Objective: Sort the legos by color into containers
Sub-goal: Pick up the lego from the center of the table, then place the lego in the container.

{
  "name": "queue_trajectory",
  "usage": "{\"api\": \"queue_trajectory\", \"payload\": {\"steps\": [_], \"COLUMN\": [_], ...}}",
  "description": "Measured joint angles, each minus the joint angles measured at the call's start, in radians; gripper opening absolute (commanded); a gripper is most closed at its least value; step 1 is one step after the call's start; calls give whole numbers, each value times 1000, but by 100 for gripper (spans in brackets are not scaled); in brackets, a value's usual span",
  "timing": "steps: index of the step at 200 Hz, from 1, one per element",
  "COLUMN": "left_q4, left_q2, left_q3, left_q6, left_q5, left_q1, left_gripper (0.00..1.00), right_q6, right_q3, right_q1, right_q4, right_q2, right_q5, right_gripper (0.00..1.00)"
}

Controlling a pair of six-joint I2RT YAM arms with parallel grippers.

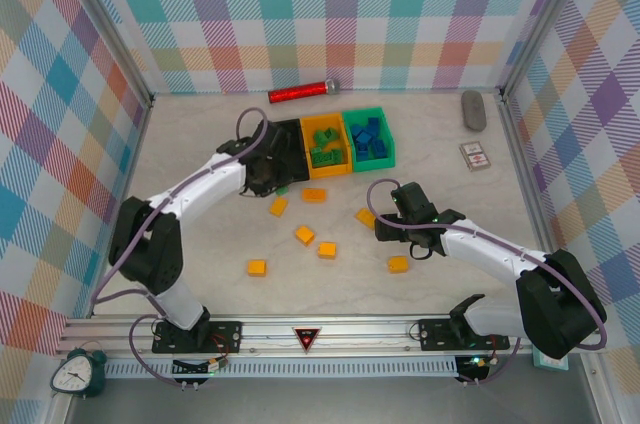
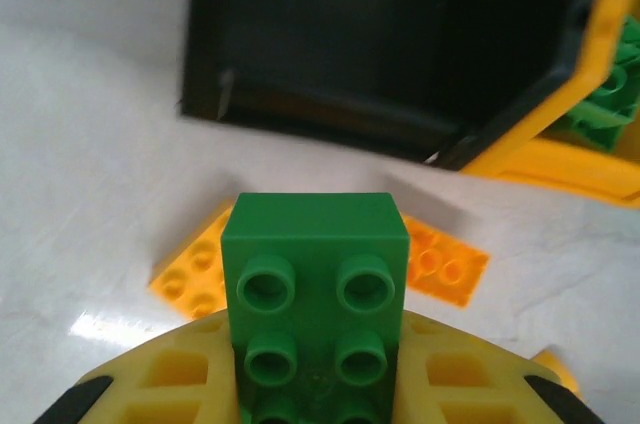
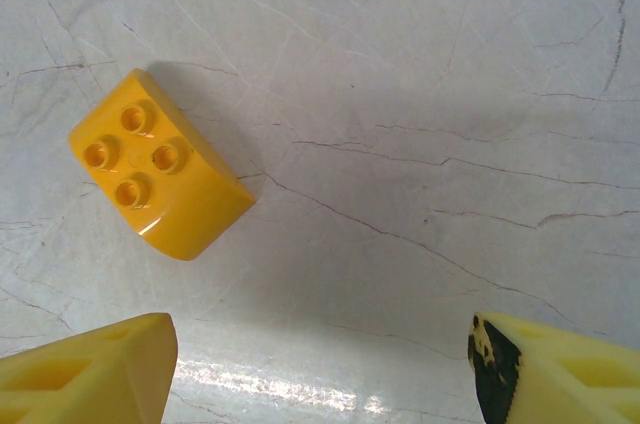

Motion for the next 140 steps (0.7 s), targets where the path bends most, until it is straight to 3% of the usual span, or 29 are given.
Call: {"api": "queue_trajectory", "payload": {"steps": [88,121,140], "left_q4": [76,85,92], "left_q2": [381,480,483], "left_q3": [487,620,618], "left_q6": [82,80,75], "left_q5": [168,211,229], "left_q1": [0,0,0], "left_gripper": [34,53,59], "right_q6": [0,0,0], "right_q3": [-8,-12,-16], "right_q1": [0,0,0], "right_q4": [12,14,14], "right_q2": [-29,-31,-31], "right_q5": [0,0,0], "right_gripper": [77,77,77]}}
